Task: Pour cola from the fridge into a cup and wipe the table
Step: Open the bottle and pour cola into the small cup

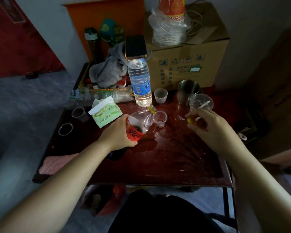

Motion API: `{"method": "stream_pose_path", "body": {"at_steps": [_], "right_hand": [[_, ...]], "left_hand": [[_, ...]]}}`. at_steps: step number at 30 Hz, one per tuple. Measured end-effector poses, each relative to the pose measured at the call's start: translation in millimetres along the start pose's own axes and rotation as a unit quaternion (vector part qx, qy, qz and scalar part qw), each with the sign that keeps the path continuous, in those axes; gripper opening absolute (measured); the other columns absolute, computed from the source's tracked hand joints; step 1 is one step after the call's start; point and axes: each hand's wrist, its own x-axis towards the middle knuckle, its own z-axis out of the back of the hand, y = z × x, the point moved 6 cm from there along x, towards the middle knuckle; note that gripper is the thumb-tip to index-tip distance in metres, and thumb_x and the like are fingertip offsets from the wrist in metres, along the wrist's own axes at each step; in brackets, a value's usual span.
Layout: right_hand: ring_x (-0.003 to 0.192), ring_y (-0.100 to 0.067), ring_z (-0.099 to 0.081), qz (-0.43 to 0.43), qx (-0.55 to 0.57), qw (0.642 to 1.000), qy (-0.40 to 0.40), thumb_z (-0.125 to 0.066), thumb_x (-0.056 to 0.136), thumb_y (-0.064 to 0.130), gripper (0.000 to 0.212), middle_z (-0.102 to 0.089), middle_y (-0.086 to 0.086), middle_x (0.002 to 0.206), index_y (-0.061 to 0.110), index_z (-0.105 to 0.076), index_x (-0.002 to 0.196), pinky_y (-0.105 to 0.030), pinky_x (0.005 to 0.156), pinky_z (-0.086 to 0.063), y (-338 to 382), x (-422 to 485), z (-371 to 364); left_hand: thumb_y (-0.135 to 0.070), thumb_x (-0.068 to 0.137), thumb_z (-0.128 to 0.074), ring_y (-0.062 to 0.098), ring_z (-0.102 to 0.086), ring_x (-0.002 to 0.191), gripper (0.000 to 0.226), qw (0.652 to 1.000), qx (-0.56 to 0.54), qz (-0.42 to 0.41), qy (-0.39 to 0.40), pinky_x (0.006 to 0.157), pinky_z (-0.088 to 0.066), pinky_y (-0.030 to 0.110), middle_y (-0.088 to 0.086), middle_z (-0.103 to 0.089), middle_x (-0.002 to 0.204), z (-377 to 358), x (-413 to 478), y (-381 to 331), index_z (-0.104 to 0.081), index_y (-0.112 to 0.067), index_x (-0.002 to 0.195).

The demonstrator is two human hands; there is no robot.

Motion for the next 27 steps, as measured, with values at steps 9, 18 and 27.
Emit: {"method": "stream_pose_path", "body": {"at_steps": [9,18,27], "right_hand": [[0.086,0.009,-0.05,-0.026,0.021,0.999,-0.008,-0.07,0.083,0.021,0.027,-0.056,0.012,0.105,0.025,-0.064,0.109,0.002,0.073,-0.033,-16.2,-8.7,-8.2],[0.084,0.006,-0.051,-0.058,0.026,0.998,-0.009,-0.07,0.082,0.02,0.027,-0.055,0.012,0.1,0.026,-0.064,0.108,-0.002,0.071,-0.036,-32.3,-14.9,-8.9],[0.086,0.01,-0.049,-0.07,0.021,0.997,-0.011,-0.068,0.084,0.024,0.026,-0.053,0.015,0.1,0.029,-0.062,0.109,0.0,0.071,-0.035,-40.0,-16.7,-8.2]], "left_hand": [[-0.04,0.058,-0.085,0.021,-0.055,0.111,0.091,0.995,0.072,0.029,0.066,0.091,-0.048,0.039,-0.002,-0.054,0.122,-11.3,29.3,14.3,-0.038,-0.016,0.131],[-0.041,0.058,-0.085,0.021,-0.057,0.108,0.094,0.988,0.114,0.039,0.097,0.088,-0.05,0.041,-0.003,-0.055,0.121,-13.1,48.6,11.2,-0.035,-0.019,0.134],[-0.042,0.051,-0.085,0.019,-0.061,0.093,0.081,0.985,0.128,0.036,0.113,0.082,-0.053,0.041,-0.006,-0.058,0.104,-11.0,58.8,5.9,-0.041,-0.025,0.117]]}}
